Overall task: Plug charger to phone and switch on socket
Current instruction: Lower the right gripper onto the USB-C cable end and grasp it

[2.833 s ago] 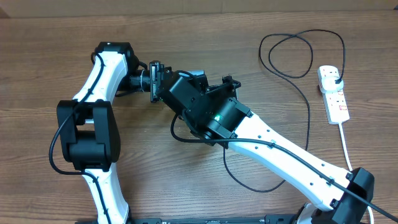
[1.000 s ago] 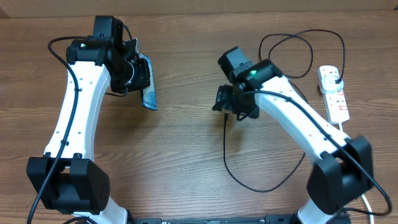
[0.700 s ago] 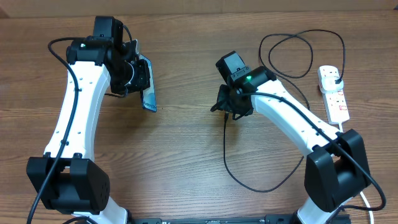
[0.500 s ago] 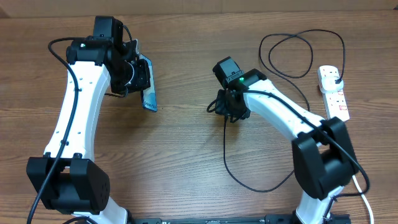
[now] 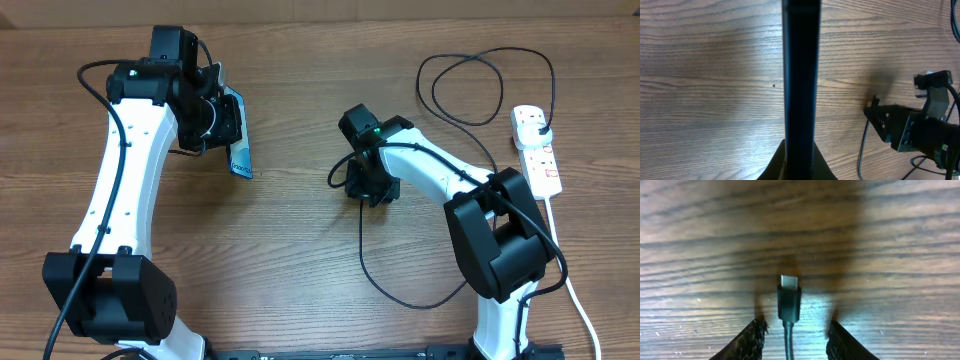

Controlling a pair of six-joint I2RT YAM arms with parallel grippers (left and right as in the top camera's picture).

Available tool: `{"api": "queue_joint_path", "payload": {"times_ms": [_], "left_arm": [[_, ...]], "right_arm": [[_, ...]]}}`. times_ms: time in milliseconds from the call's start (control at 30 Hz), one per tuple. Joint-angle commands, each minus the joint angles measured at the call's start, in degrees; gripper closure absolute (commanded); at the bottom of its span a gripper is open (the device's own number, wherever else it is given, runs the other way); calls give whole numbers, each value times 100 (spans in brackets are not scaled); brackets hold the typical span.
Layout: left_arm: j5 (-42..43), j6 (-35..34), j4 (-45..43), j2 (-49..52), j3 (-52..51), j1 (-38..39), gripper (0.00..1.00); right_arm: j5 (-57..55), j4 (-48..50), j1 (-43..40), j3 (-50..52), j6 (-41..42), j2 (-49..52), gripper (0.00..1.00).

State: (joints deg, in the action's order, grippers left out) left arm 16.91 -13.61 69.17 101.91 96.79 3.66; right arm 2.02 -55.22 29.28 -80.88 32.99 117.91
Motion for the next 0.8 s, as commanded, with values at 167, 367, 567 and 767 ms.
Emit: {"api": "queue_joint_path", "payload": {"times_ms": [167,367,567,767], "left_arm": [[109,-59,-46,-68,44,-22,96],[109,-59,-48,-68,44,-22,96],[109,-59,-63,-68,44,-22,96],[109,-59,-63,-68,44,-22,96]], "right_arm": [[2,94,-4,103,-9,122,75],[74,94,-4,103,20,122,81],[70,72,-4,103,61,122,83],[68,120,-7,103,61,122,89]]}}
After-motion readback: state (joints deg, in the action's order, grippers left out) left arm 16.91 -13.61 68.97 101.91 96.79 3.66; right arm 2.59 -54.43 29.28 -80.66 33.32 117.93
